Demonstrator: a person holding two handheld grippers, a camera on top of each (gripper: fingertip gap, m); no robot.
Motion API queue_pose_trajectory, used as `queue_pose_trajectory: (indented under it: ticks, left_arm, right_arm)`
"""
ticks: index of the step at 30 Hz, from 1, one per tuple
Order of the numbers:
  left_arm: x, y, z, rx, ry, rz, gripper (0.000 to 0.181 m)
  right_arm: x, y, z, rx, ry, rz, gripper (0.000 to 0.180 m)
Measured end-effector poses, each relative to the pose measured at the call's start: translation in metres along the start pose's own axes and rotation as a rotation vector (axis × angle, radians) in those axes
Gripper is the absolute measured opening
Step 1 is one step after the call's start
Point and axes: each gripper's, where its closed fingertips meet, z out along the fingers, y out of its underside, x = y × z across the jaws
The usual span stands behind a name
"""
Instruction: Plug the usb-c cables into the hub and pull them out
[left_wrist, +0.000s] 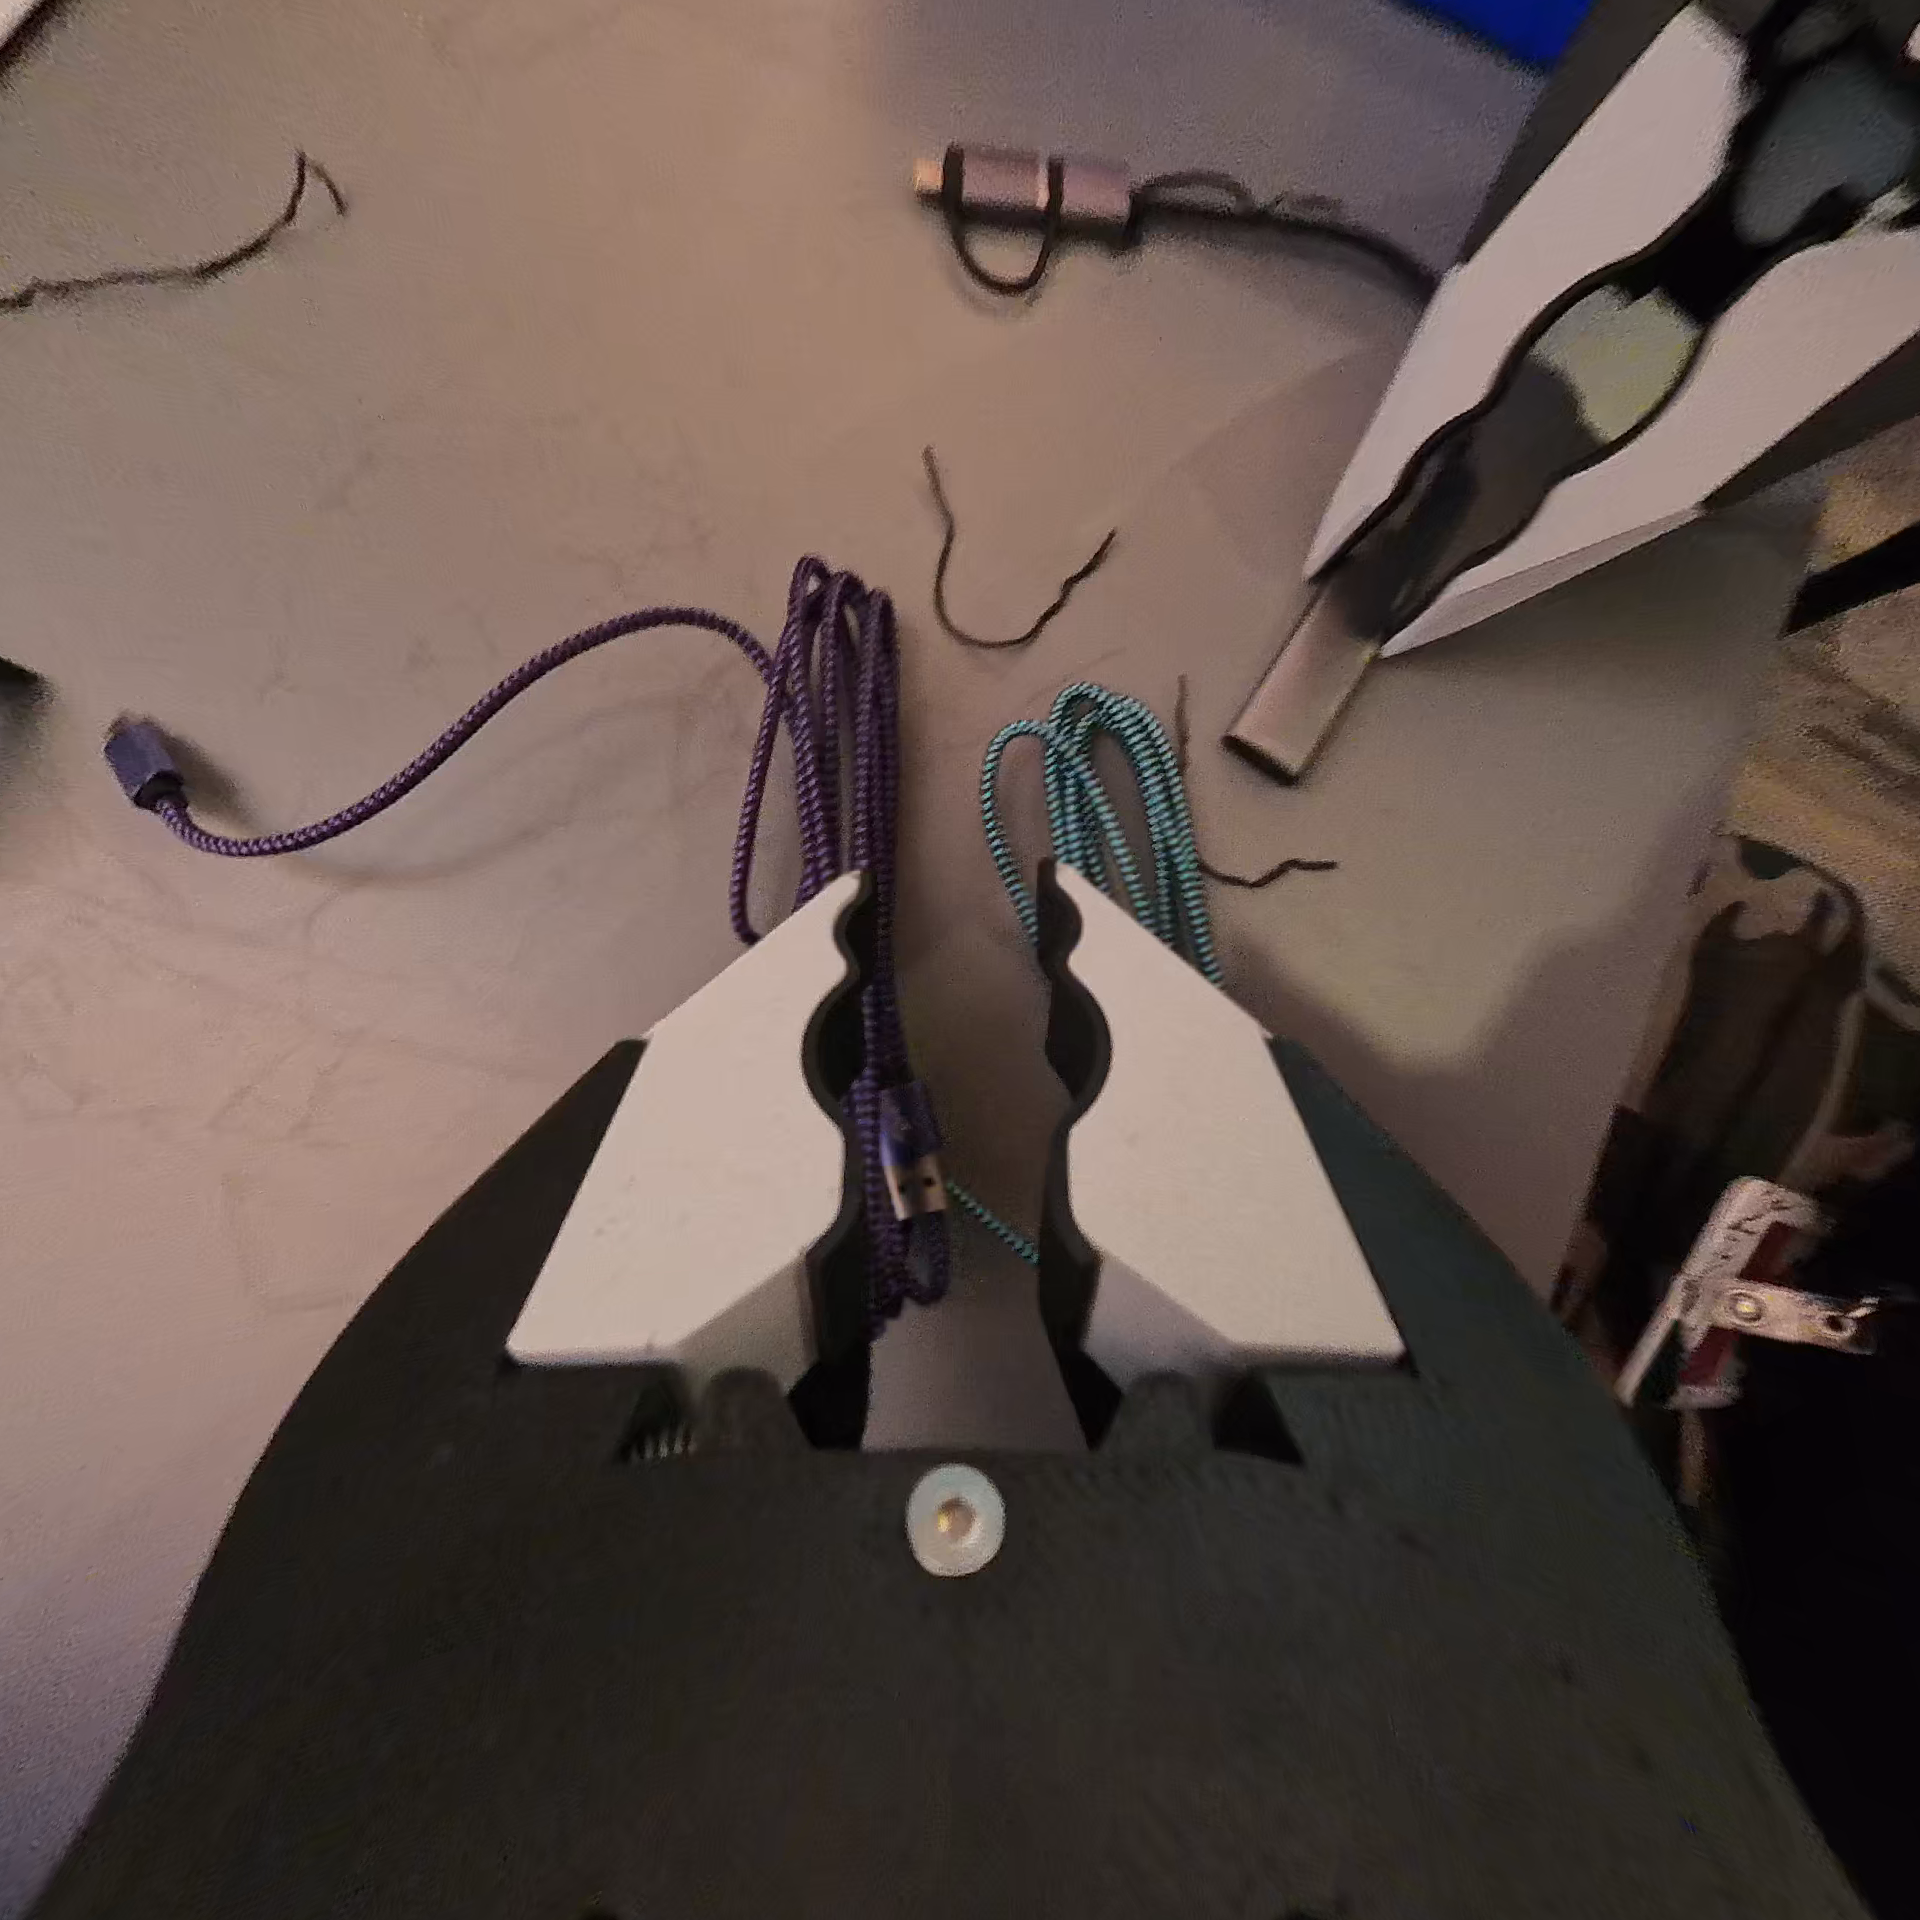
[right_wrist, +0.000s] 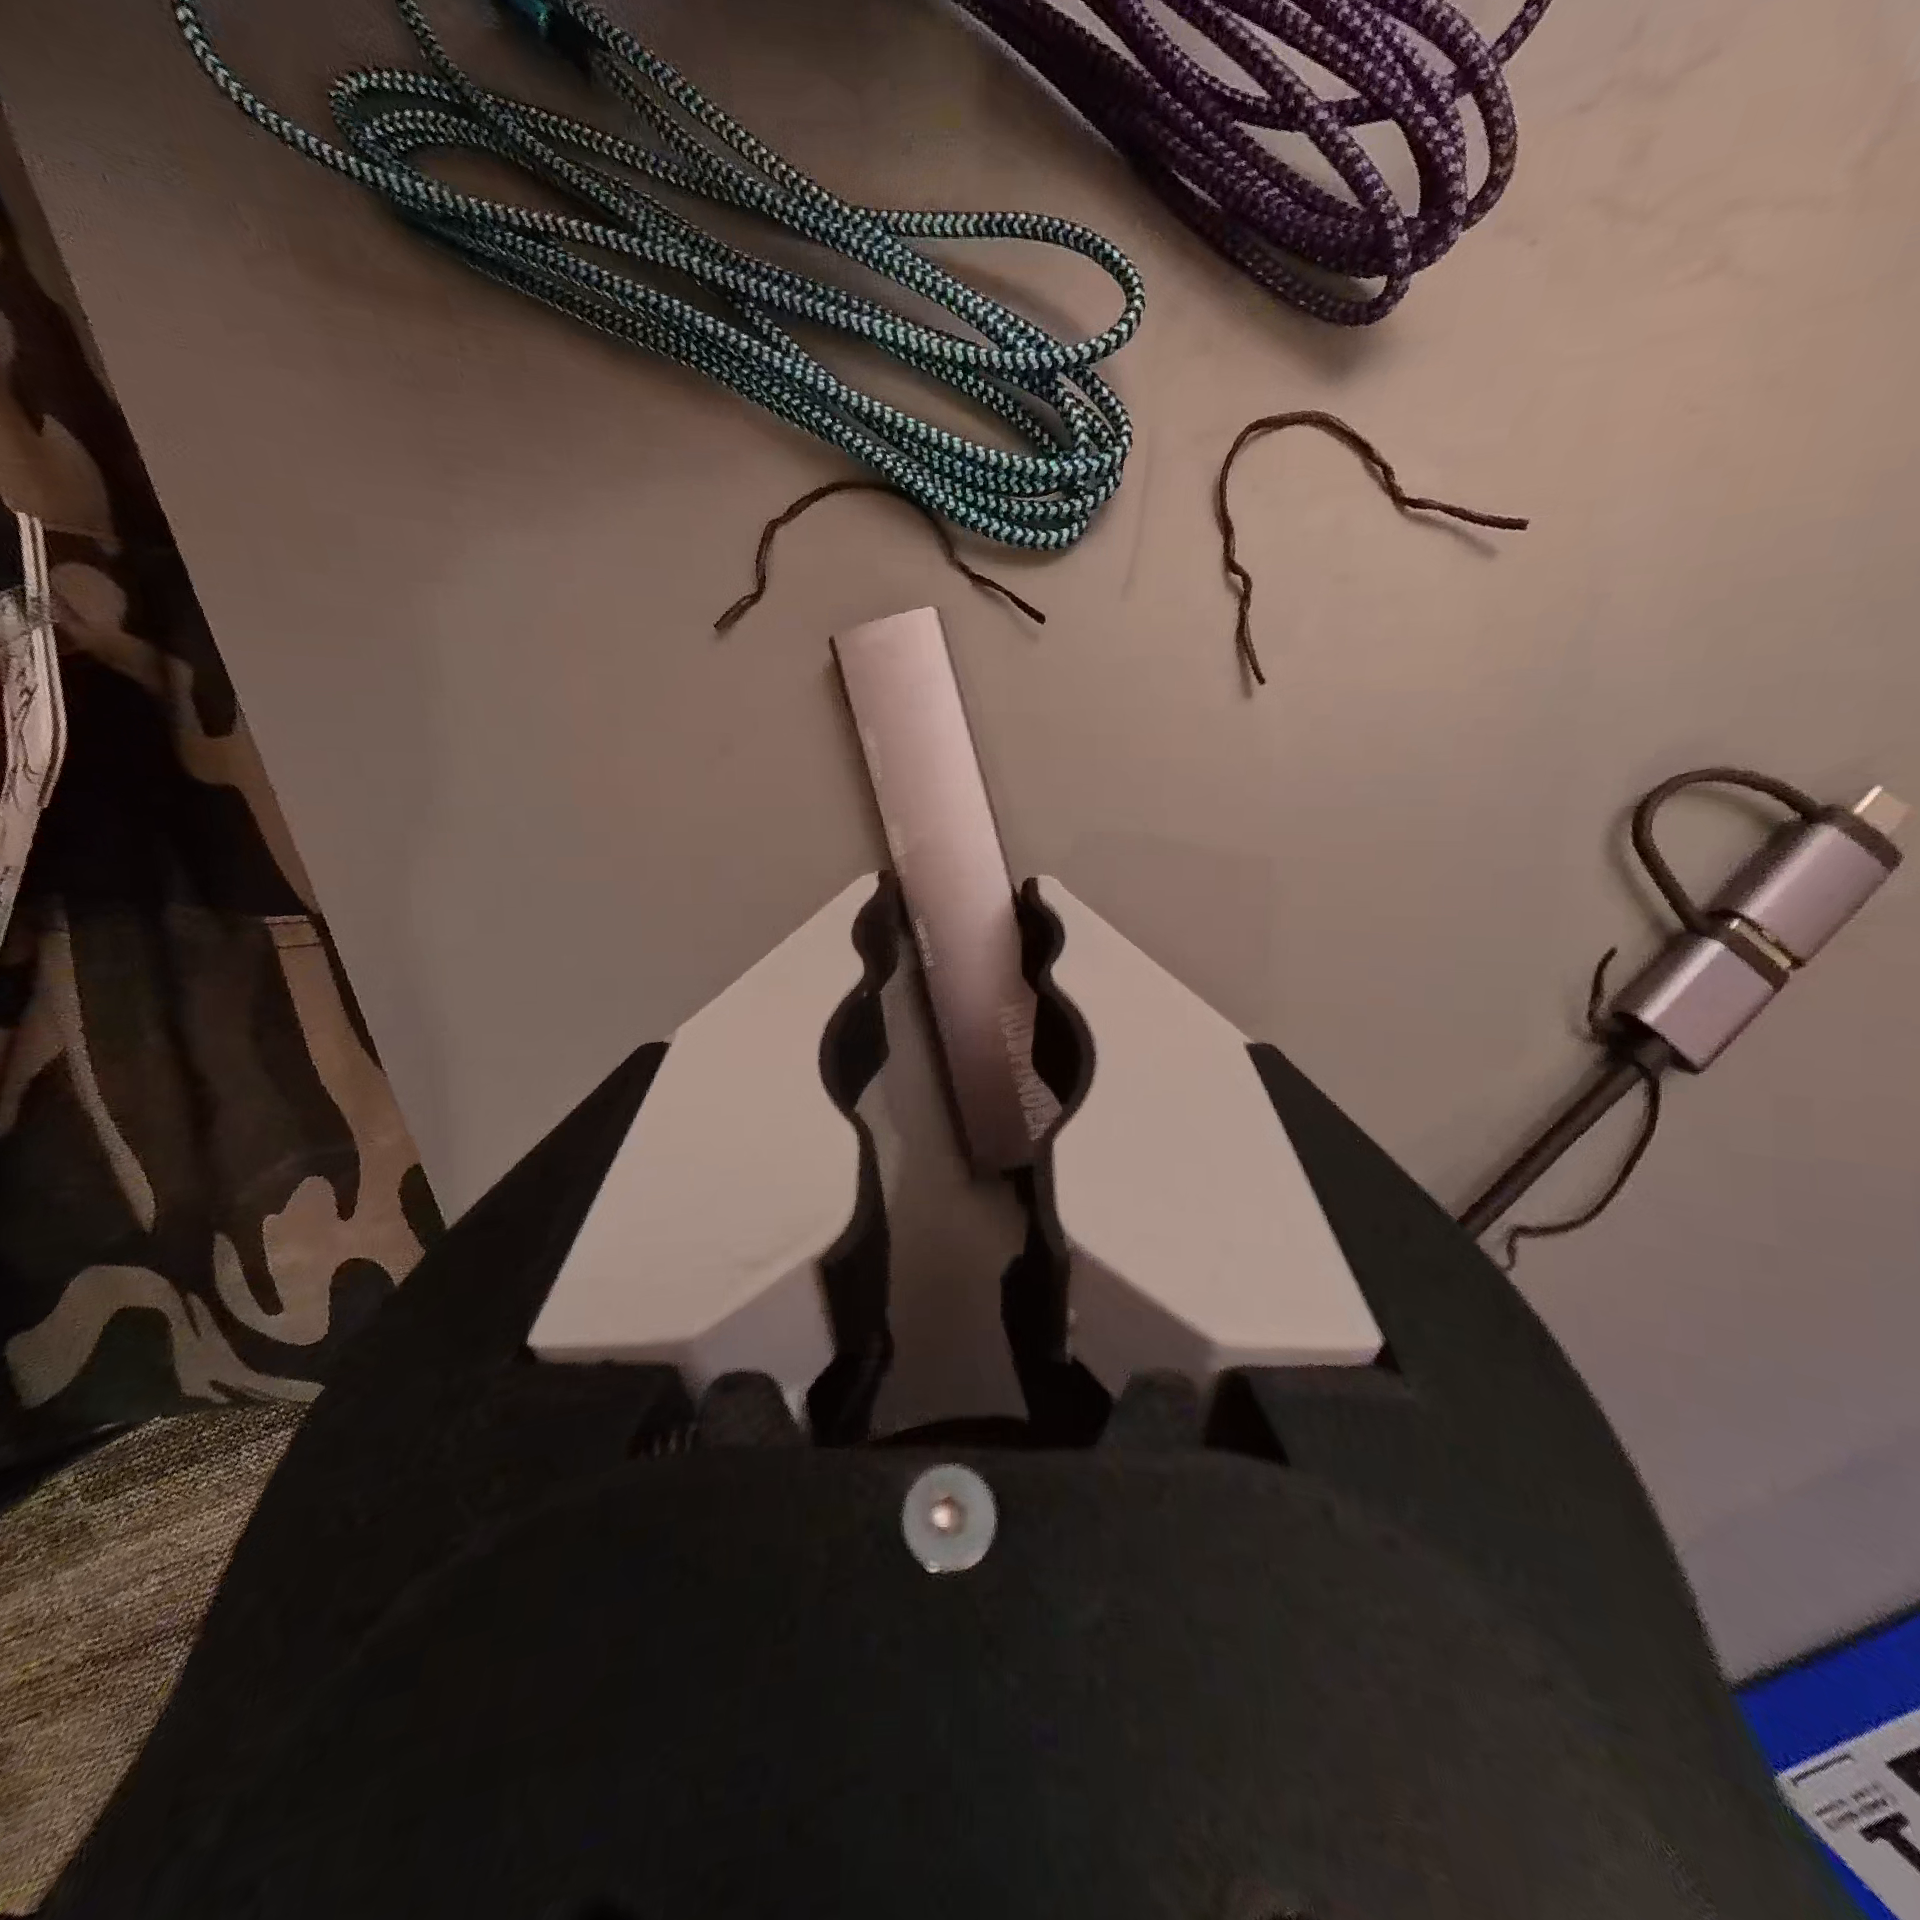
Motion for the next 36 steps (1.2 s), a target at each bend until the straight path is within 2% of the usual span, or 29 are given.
queue_pose_trajectory:
  ticks: [3, 6, 12, 16, 19, 21, 22, 24, 26, 28, 29, 32, 34, 36]
  left_arm:
    - [0.014, -0.012, -0.008, 0.078, 0.042, -0.021, 0.028]
    - [0.036, -0.028, -0.013, 0.183, 0.146, -0.107, 0.039]
    - [0.062, -0.044, 0.000, 0.272, 0.276, -0.268, 0.047]
    - [0.073, -0.068, -0.002, 0.436, 0.458, -0.475, 0.051]
    - [0.075, -0.076, -0.005, 0.491, 0.563, -0.565, 0.042]
    - [0.079, -0.075, -0.004, 0.489, 0.570, -0.548, 0.018]
    - [0.077, -0.075, -0.004, 0.494, 0.550, -0.549, 0.013]
    - [0.076, -0.074, -0.004, 0.492, 0.526, -0.523, 0.010]
    - [0.076, -0.073, -0.007, 0.474, 0.515, -0.472, 0.007]
    - [0.082, -0.074, -0.014, 0.446, 0.520, -0.372, 0.007]
    - [0.085, -0.073, -0.017, 0.419, 0.513, -0.312, 0.007]
    - [0.099, -0.071, -0.024, 0.340, 0.517, -0.109, 0.007]
    - [0.107, -0.073, -0.026, 0.325, 0.524, -0.023, 0.007]
    - [0.109, -0.077, -0.025, 0.331, 0.538, -0.004, 0.008]
  right_arm:
    - [0.000, -0.008, -0.002, 0.075, -0.004, 0.022, 0.020]
    - [0.005, -0.022, -0.014, 0.203, 0.013, 0.073, 0.020]
    - [0.015, -0.060, -0.047, 0.484, 0.098, 0.144, 0.020]
    - [0.011, -0.073, -0.050, 0.527, 0.186, 0.100, 0.019]
    - [0.004, -0.081, -0.050, 0.540, 0.248, 0.027, 0.019]
    - [0.001, -0.086, -0.051, 0.549, 0.295, -0.005, 0.020]
    - [-0.001, -0.088, -0.051, 0.549, 0.308, -0.019, 0.019]
    - [-0.001, -0.090, -0.052, 0.565, 0.329, -0.038, 0.019]
    - [-0.006, -0.091, -0.053, 0.577, 0.272, -0.043, 0.020]
    - [-0.005, -0.087, -0.053, 0.570, 0.202, -0.003, 0.038]
    - [-0.008, -0.085, -0.053, 0.572, 0.145, 0.005, 0.039]
    - [-0.028, -0.077, -0.043, 0.522, -0.072, 0.041, 0.032]
    - [-0.045, -0.081, -0.041, 0.547, -0.214, 0.051, 0.012]
    - [-0.047, -0.084, -0.039, 0.574, -0.229, 0.055, 0.008]
